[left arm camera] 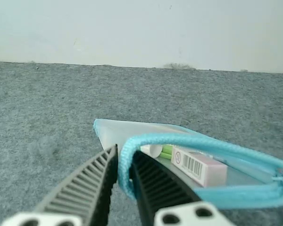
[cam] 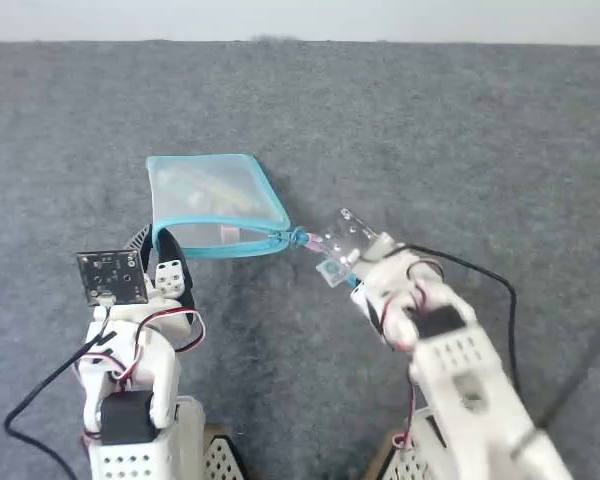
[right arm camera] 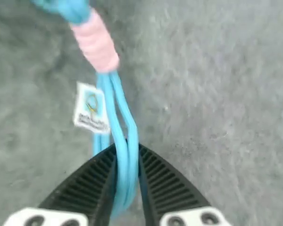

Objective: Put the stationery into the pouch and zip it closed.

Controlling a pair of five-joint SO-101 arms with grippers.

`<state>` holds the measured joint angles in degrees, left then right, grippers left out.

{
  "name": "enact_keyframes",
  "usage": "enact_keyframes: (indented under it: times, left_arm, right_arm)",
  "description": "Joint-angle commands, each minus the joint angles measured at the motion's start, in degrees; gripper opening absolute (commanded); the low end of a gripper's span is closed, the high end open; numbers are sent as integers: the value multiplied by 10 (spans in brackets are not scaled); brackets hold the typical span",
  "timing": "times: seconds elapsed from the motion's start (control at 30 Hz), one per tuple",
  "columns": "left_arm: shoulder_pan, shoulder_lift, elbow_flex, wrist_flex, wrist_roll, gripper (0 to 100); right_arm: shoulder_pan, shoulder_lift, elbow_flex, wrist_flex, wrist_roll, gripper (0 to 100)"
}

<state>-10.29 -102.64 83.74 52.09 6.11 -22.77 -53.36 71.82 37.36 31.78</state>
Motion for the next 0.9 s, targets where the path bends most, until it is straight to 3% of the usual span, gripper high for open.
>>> enact_keyframes:
  times: [0.0, 0.1, 0.17, 0.43, 0.87]
  left_arm:
    - [-3, -11, -8, -24, -9, 12]
    - [-3, -11, -8, -24, -9, 12]
    - [-3, -11, -8, -24, -9, 12]
    - [-3, -11, -8, -24, -9, 12]
    - [-3, -11, -8, -24, -9, 12]
  right_arm:
    - [-36, -175, -4, 141, -33, 100]
    - [-73, -265, -4, 240, -68, 270]
    - [-75, -302, -11, 283, -87, 323]
    - [-68, -233, -72, 343, -28, 236]
    - [-70, 151, -309, 383, -40, 238]
